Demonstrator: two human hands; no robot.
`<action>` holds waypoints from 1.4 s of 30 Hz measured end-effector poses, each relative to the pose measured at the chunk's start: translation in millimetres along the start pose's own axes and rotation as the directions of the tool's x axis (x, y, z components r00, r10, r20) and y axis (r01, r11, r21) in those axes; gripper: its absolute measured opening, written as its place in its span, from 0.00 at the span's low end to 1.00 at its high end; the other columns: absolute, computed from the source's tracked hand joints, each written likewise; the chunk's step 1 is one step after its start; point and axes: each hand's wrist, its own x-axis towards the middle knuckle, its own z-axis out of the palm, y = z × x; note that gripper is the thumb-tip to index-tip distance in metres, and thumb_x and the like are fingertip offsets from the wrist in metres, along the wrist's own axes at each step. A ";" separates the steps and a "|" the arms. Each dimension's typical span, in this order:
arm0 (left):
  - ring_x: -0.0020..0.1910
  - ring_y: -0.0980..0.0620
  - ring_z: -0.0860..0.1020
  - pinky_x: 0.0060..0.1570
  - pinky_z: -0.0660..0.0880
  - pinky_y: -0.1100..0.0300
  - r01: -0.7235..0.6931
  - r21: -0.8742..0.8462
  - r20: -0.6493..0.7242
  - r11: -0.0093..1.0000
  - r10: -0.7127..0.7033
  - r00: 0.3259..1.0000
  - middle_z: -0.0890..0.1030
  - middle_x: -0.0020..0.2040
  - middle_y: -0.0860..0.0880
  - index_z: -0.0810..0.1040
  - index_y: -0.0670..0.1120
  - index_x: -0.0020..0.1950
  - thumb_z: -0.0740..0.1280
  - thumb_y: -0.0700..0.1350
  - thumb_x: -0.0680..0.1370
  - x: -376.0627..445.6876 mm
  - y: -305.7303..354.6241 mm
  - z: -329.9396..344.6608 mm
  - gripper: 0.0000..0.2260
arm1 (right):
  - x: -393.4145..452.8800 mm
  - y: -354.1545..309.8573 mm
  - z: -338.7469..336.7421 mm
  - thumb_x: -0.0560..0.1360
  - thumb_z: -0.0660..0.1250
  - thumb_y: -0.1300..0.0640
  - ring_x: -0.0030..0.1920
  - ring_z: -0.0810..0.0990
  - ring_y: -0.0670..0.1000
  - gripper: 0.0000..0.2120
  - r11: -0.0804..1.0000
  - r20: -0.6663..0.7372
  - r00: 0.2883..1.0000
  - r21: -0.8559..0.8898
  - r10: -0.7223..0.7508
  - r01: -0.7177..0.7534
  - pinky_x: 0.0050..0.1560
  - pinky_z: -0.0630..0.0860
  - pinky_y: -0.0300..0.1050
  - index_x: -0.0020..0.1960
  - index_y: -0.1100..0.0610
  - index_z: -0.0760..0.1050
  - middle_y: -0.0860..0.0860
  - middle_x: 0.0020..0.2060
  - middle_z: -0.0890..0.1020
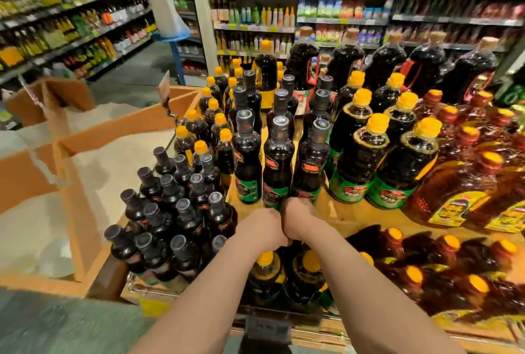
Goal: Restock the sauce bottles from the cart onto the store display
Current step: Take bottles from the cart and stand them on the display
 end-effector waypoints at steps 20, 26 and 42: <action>0.46 0.45 0.79 0.47 0.78 0.49 0.213 -0.231 -0.452 0.949 -0.299 0.841 0.81 0.45 0.49 0.79 0.50 0.53 0.61 0.55 0.72 -95.7 62.2 12.9 0.15 | -76.6 21.9 -45.6 0.71 0.63 0.57 0.43 0.80 0.57 0.04 0.807 -0.210 0.783 -0.248 -0.585 0.536 0.38 0.76 0.45 0.39 0.56 0.76 0.52 0.38 0.79; 0.39 0.47 0.78 0.39 0.79 0.50 0.391 -0.326 -0.475 0.861 -0.507 0.719 0.77 0.37 0.51 0.73 0.51 0.39 0.62 0.56 0.71 -154.5 87.1 51.8 0.09 | -120.1 22.3 -32.6 0.70 0.65 0.58 0.36 0.72 0.54 0.12 0.670 -0.041 0.687 -0.273 -0.725 0.690 0.33 0.68 0.41 0.29 0.54 0.66 0.49 0.29 0.69; 0.52 0.42 0.81 0.46 0.76 0.54 0.855 -0.495 -0.249 0.155 -0.968 0.031 0.81 0.52 0.46 0.79 0.49 0.55 0.61 0.46 0.77 -398.1 165.0 211.5 0.10 | -362.1 -14.5 103.5 0.73 0.61 0.62 0.54 0.80 0.60 0.11 -0.138 0.406 -0.031 -0.237 -0.913 0.962 0.49 0.77 0.49 0.52 0.59 0.79 0.59 0.51 0.82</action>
